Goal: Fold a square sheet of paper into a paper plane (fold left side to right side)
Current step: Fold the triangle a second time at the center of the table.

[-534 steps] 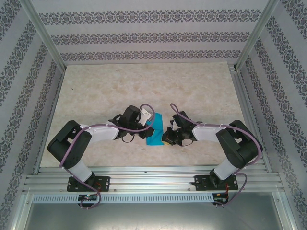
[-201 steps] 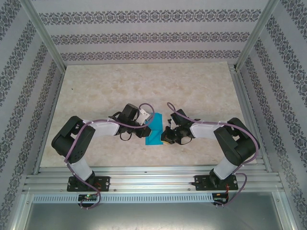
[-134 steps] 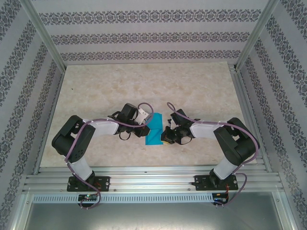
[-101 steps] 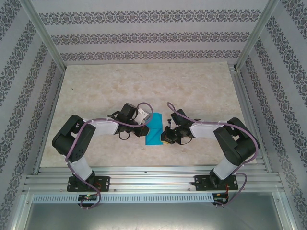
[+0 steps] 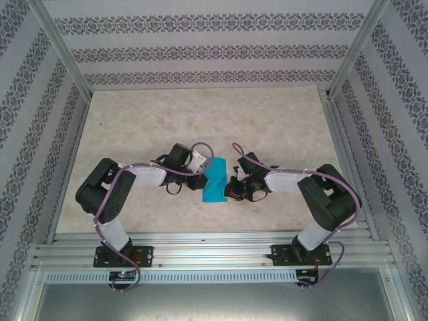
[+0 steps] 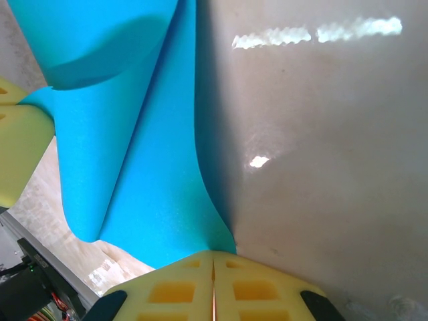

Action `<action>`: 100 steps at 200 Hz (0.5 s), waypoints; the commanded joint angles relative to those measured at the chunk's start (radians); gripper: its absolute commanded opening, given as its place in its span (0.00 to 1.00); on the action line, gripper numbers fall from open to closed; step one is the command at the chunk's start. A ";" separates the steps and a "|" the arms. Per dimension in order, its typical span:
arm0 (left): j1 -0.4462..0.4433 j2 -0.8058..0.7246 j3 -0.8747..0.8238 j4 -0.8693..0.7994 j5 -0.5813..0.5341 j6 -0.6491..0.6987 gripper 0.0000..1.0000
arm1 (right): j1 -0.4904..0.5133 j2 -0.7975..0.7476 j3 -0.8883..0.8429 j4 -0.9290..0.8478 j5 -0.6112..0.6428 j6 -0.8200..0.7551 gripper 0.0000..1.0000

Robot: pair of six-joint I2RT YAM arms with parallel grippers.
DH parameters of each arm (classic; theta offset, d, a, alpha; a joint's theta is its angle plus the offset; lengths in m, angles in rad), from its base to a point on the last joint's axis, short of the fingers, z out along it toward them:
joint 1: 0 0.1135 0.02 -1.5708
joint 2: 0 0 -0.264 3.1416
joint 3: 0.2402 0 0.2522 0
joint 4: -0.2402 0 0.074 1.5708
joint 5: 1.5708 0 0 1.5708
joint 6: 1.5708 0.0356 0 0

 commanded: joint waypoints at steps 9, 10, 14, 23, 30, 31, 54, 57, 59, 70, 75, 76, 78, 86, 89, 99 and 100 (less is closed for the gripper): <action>0.014 0.005 0.013 -0.003 -0.019 0.026 0.11 | 0.013 0.042 -0.005 -0.054 0.055 -0.015 0.08; 0.014 0.005 0.014 -0.003 -0.019 0.026 0.11 | 0.013 0.042 -0.005 -0.054 0.055 -0.015 0.08; 0.015 0.005 0.012 -0.003 -0.020 0.024 0.11 | 0.013 0.042 -0.005 -0.055 0.054 -0.015 0.08; 0.016 0.003 0.011 -0.002 -0.022 0.024 0.11 | 0.014 0.043 -0.004 -0.057 0.055 -0.015 0.08; 0.016 0.002 0.008 -0.003 -0.024 0.026 0.11 | 0.013 0.043 -0.004 -0.055 0.056 -0.016 0.08; 0.015 0.002 0.008 -0.003 -0.024 0.026 0.11 | 0.013 0.043 -0.004 -0.055 0.055 -0.016 0.08; 0.016 0.007 0.008 -0.003 -0.023 0.026 0.11 | 0.013 0.043 -0.002 -0.057 0.055 -0.015 0.08; 0.016 0.007 0.008 -0.002 -0.022 0.026 0.11 | 0.014 0.044 -0.002 -0.056 0.056 -0.015 0.08; 0.016 0.008 0.008 -0.001 -0.021 0.026 0.11 | 0.013 0.044 -0.001 -0.057 0.055 -0.014 0.08; 0.016 0.010 0.008 0.000 -0.022 0.026 0.11 | 0.013 0.044 -0.001 -0.057 0.055 -0.014 0.08; 0.016 0.012 0.007 0.001 -0.021 0.026 0.11 | 0.013 0.044 -0.001 -0.058 0.056 -0.015 0.08; 0.016 0.012 0.007 0.001 -0.022 0.026 0.11 | 0.013 0.044 -0.001 -0.058 0.055 -0.016 0.08; 0.016 0.013 0.007 0.001 -0.022 0.025 0.11 | 0.013 0.044 0.000 -0.057 0.055 -0.015 0.08; 0.017 0.014 0.005 0.001 -0.025 0.025 0.11 | 0.013 0.044 0.001 -0.057 0.055 -0.014 0.08; 0.016 0.017 0.005 0.001 -0.024 0.027 0.11 | 0.014 0.044 0.001 -0.057 0.055 -0.014 0.08; 0.015 0.020 0.002 0.000 -0.024 0.027 0.11 | 0.013 0.044 0.002 -0.058 0.055 -0.014 0.08; 0.015 0.021 0.001 0.000 -0.024 0.027 0.11 | 0.013 0.043 0.002 -0.058 0.055 -0.014 0.08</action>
